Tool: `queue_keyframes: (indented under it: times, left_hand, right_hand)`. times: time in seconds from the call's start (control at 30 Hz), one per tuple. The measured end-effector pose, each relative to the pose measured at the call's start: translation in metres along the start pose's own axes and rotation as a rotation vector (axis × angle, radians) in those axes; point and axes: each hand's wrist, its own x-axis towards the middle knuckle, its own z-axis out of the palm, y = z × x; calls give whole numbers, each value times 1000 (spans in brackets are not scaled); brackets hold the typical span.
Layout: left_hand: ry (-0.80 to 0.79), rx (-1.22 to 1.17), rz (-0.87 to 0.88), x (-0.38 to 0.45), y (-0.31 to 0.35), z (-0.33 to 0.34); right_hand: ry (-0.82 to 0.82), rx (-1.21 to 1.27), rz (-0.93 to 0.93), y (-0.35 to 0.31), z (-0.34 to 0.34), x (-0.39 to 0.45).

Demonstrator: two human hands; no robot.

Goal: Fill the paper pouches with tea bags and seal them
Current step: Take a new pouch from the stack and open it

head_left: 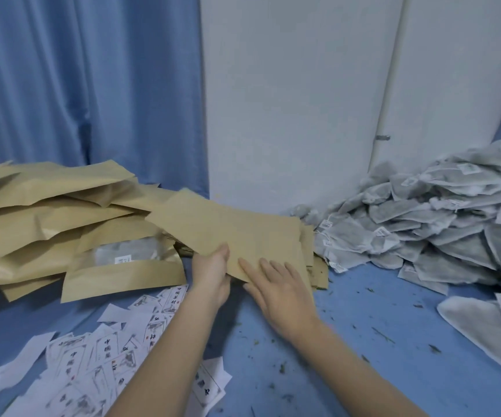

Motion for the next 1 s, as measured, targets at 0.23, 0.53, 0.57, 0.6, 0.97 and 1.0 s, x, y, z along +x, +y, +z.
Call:
queue_keyframes:
  times: [0.23,0.53,0.57,0.6,0.97,1.0]
  left_hand:
    - [-21,874,920,-55,17,-9]
    - [-61,1511,1375,-100,-18,-37]
    - [-62,1534,1393,-101,-24,-40]
    - [-60,1552,1400,-101,-30,-42]
    - [-683,1300,164,-110,-40,-39]
    - [-697,1054,124,-115,-34,-32]
  right_hand:
    - [94,1552,653,5,-113,15]
    - [178,1476,914,35,-166,-21]
    - [154,1480,944,34,-160,-26]
    - [144,1492,966,34,-155,-32]
    - [155,1545,1201,42,-113,-54]
    - [140,1557,1194,41,-112,-54]
